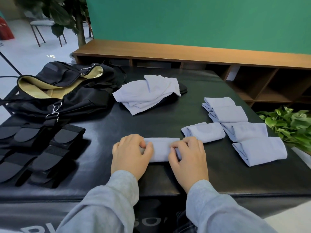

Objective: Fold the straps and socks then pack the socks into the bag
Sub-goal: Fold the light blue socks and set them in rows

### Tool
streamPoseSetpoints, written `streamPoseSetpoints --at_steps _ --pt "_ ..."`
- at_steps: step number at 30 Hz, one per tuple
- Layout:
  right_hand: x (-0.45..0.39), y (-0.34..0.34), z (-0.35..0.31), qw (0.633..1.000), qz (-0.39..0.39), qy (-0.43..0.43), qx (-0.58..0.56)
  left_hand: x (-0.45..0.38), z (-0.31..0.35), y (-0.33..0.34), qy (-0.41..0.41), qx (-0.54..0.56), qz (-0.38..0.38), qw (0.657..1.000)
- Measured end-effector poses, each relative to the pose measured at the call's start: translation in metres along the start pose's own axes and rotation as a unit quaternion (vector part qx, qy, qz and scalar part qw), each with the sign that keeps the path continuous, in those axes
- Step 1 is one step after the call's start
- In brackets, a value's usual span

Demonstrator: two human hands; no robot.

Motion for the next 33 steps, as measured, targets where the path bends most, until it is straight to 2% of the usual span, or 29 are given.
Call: streamPoseSetpoints --at_steps 4,7,12,18,22,26,30,33 --pt "-0.001 0.004 0.008 0.99 -0.081 0.101 -0.059 0.005 0.002 -0.007 -0.03 0.055 0.013 0.998" --pt "-0.001 0.003 0.011 0.98 -0.101 0.146 -0.087 0.006 0.001 -0.007 -0.037 0.097 0.021 0.994" --pt "-0.001 0.005 0.009 0.98 -0.117 0.145 -0.075 0.006 -0.002 -0.003 -0.024 0.142 0.014 0.989" --pt "0.0 0.005 0.005 0.979 -0.149 0.126 -0.06 0.006 0.001 0.004 -0.033 0.059 -0.076 0.995" --pt "0.002 0.0 0.001 0.973 -0.173 0.131 -0.082 0.01 0.005 0.002 0.031 0.081 -0.07 0.994" --pt "0.004 -0.003 -0.002 0.965 -0.184 0.136 -0.127 0.016 0.006 -0.003 0.01 0.132 -0.079 0.988" --pt "0.008 -0.007 0.001 0.944 -0.201 0.181 -0.188 0.025 0.011 -0.008 0.002 0.168 -0.075 0.983" --pt "0.01 -0.013 0.006 0.933 -0.184 0.199 -0.238 0.028 0.023 -0.01 0.012 0.191 -0.073 0.979"
Point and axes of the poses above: each hand's wrist, its own x-axis away from the middle knuckle, its own y-axis out of the palm, z = x × y, the point moved 6 cm from there along -x, towards the middle knuckle, and after that the axes turned 7 degrees about z, right-handed, at the moved point
